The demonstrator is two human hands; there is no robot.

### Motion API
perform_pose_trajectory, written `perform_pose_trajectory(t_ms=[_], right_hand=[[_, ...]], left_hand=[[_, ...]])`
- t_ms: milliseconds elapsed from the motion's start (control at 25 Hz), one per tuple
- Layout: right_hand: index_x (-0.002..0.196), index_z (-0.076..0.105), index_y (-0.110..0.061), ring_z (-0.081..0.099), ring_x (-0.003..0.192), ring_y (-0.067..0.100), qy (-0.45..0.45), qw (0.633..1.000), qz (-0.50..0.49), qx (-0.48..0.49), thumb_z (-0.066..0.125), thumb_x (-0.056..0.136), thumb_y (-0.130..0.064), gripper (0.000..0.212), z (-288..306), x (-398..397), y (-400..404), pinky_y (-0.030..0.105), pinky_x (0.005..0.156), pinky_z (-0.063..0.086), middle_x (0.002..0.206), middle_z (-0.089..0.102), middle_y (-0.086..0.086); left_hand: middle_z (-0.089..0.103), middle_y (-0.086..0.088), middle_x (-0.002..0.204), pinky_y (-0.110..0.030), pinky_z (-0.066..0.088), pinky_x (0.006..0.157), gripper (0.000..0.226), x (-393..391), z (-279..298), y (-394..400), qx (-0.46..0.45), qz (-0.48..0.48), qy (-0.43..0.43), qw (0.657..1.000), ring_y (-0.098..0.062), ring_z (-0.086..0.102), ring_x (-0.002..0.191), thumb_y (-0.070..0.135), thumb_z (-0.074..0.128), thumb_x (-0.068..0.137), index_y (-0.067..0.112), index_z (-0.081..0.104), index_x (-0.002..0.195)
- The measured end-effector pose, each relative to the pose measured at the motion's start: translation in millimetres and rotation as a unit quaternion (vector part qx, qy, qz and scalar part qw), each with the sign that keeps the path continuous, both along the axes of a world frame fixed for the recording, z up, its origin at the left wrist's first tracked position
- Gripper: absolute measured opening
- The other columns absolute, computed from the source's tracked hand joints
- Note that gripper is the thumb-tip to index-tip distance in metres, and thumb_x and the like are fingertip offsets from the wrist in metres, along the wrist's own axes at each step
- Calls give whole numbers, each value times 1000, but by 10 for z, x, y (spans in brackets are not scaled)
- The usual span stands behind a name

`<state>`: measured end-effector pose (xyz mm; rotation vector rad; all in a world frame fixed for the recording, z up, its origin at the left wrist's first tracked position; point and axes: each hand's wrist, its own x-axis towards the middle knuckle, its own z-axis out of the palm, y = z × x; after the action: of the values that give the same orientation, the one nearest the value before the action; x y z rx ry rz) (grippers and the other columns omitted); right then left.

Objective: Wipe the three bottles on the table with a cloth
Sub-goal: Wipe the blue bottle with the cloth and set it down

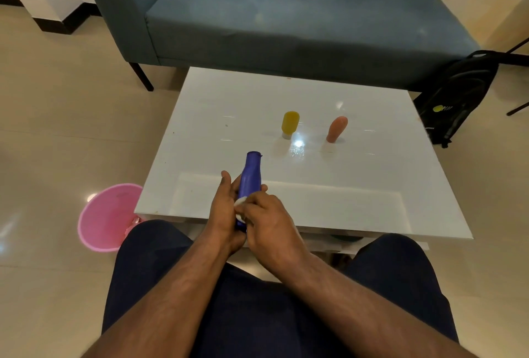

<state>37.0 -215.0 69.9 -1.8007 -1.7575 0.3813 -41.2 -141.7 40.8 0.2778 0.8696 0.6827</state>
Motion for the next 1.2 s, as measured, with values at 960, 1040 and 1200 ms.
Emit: perform_pose_trajectory(t_ms=[960,1040,1200], right_hand=[[97,71,-17,56,88,16,31,999,-8,-21,61,81,1,26,-12,133,-64,27,79,49,95,65,-2],[97,71,-16,59,91,12,78,993,-87,-33,59,85,0,23,-28,260,18,25,83,50,98,66,-2],[101,69,-15,57,91,4,114,990,-88,-1,58,89,-2,20,-2,207,-73,11,84,45,100,64,-4]], left_hand=[[75,-12,102,-43,56,81,60,-1,-4,47,-36,15,0,999,-27,70,82,57,55,95,9,62,132],[76,-14,105,-45,54,85,56,-4,19,50,-38,22,-19,999,-28,70,85,53,53,98,10,60,134],[75,-15,111,-41,53,83,52,-13,56,16,-31,24,-30,999,-28,69,88,51,50,100,11,60,132]])
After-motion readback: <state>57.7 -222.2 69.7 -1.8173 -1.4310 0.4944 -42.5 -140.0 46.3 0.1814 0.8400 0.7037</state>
